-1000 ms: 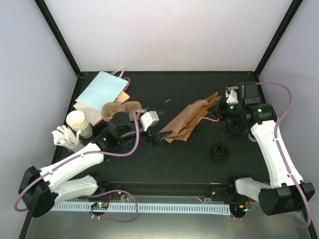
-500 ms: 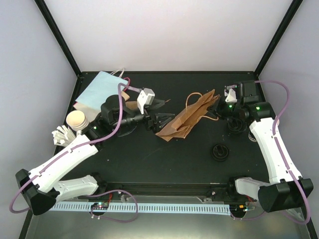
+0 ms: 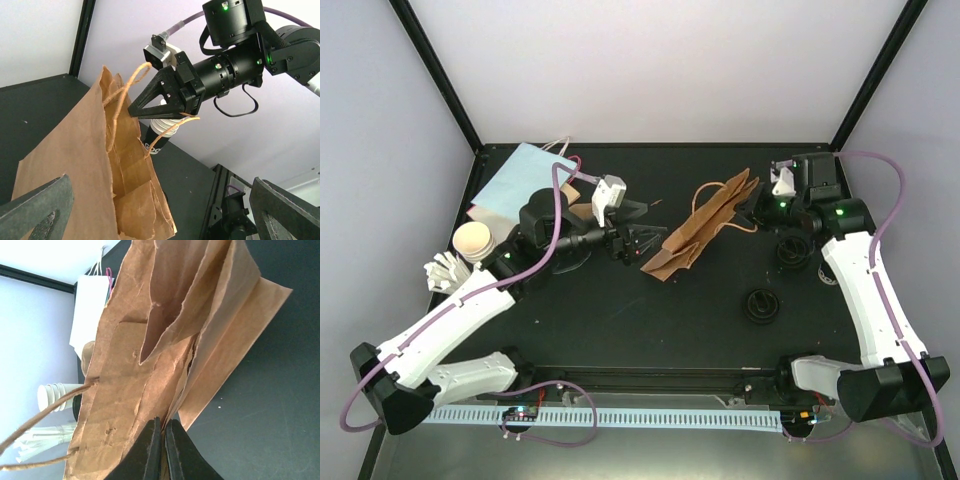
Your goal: Pack the takeout coffee
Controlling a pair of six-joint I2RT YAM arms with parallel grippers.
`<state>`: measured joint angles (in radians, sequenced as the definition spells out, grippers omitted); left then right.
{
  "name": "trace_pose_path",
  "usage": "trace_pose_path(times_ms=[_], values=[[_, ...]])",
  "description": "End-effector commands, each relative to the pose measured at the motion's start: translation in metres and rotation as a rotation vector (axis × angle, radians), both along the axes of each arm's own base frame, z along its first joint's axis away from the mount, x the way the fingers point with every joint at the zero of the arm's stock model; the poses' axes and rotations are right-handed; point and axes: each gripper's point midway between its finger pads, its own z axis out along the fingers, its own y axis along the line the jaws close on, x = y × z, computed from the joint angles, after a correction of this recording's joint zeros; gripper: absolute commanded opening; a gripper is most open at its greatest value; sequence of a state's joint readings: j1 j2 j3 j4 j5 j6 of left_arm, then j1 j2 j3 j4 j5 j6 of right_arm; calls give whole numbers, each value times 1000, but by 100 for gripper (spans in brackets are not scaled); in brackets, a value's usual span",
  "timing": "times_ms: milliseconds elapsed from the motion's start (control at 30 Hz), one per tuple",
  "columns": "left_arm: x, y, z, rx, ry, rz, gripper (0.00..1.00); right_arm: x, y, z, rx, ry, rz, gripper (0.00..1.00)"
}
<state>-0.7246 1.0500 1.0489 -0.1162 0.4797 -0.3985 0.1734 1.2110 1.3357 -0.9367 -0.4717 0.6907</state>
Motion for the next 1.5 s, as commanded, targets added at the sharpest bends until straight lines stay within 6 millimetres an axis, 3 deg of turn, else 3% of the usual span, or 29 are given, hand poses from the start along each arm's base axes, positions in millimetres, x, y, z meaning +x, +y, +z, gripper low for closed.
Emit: trace_pose_path(times_ms=[0, 167, 533, 833, 1200, 1467], values=[[-6, 4, 16, 29, -47, -12, 99, 10, 8, 21, 12, -64, 3, 5], [-7, 6, 25, 42, -72, 7, 99, 12, 15, 23, 16, -68, 15, 5], [8, -19, 16, 241, -72, 116, 99, 13, 26, 30, 7, -82, 32, 5], [43, -33, -27, 455, 53, 235, 99, 10, 33, 31, 2, -88, 56, 5], [51, -65, -67, 498, 191, 172, 99, 6, 35, 27, -5, -84, 66, 5], [70, -64, -88, 547, 201, 256, 81, -1, 36, 15, -17, -67, 82, 5]])
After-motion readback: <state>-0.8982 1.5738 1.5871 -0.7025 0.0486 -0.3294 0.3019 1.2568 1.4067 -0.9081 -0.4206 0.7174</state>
